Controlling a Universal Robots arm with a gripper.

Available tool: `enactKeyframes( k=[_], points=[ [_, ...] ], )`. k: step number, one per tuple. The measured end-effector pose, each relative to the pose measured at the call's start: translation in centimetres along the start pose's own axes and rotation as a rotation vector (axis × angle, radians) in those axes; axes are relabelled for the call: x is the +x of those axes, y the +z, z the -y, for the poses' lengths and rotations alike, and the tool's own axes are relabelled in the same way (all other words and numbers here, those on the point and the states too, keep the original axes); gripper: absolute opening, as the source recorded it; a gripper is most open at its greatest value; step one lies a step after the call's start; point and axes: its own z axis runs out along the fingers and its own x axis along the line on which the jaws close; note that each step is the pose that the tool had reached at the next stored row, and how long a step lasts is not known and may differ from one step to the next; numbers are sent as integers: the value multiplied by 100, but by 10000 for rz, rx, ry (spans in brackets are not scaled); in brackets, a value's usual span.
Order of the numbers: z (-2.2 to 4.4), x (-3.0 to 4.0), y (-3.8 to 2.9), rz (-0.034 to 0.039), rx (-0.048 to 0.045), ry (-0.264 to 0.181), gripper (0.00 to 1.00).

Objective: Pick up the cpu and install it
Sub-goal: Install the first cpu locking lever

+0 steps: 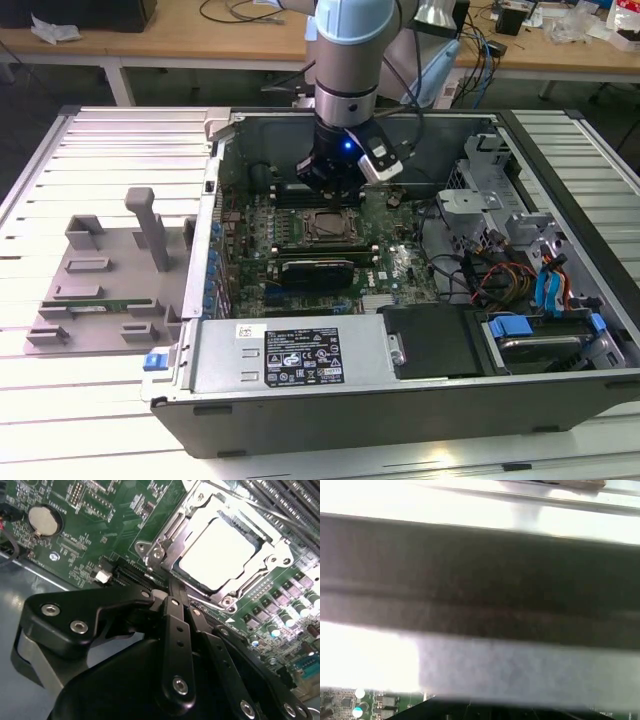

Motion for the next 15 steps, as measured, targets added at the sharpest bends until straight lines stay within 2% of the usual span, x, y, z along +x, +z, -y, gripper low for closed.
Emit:
enactKeyframes(
  k=[3,5,10,11,13,14,15],
  points=[
    [0,-3,0,-3,0,-9,11],
    [6,-58,5,-29,-2,-7,11],
    [26,-75,40,-42,-7,-6,11],
    [43,-75,-86,-93,547,-21,11],
    [82,-68,-92,-120,816,-29,11],
    [95,-66,-93,-127,899,-30,11],
    [108,-64,-93,-138,1021,-31,11]
  ],
)
